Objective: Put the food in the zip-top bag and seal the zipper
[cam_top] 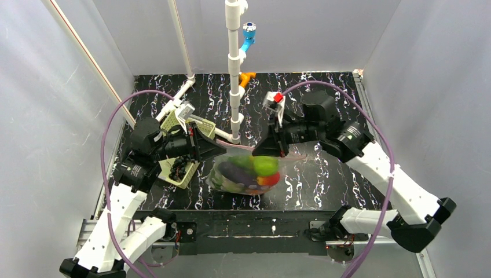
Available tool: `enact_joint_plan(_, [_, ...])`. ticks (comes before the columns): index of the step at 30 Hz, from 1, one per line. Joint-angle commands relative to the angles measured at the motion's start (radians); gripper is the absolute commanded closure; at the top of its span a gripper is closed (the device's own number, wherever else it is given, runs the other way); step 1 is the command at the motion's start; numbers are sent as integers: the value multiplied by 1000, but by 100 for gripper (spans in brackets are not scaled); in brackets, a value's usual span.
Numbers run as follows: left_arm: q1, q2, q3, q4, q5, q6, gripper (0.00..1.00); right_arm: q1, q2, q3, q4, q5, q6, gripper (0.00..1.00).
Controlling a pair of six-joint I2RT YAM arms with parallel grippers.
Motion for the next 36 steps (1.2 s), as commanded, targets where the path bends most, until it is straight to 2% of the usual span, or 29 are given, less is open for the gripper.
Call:
enact_joint_plan(1, [44,-57,54,-119,-199,73,100,-47,-155,-69,-99,73,-42,99])
enact_joint_plan(4, [45,-96,73,-182,-336,123,100,-64,-262,-183,-14,103,-20,99])
enact_joint_plan(7, [44,-129,66,-207,-389,148,100,-79,-324,-243,22,98,-7,99])
enact_joint_plan(12, [45,-167,27,-232,-459,174,100,-81,-338,-254,-54,124,-32,99])
enact_joint_plan(17, [44,-141,73,-299,-524,236,100,-80,-382,-275,-72,189,-39,99])
enact_joint_plan(23, [45,-100,122,-336,-540,273,100,-81,-443,-294,-77,254,-36,99])
enact_joint_plan(27, [45,-79,133,-332,-488,269,100,-81,-458,-312,-74,252,-24,99])
enact_joint_plan(28, [45,-74,134,-327,-460,262,100,-81,-454,-312,-70,247,-22,96])
enact_joint_plan(29, [45,-68,132,-320,-427,253,100,-81,-445,-307,-65,244,-17,84])
enact_joint_plan(32, [45,-54,127,-297,-345,225,100,-80,-389,-249,-62,225,-10,24])
enact_joint_plan(33, [46,-53,121,-287,-325,216,100,-80,-364,-219,-70,204,-22,13])
enact_joint_plan(34, [45,-53,113,-275,-304,208,100,-79,-335,-185,-81,178,-43,6])
enact_joint_plan(36, [44,-50,98,-250,-248,189,100,-78,-285,-132,-93,134,-83,2])
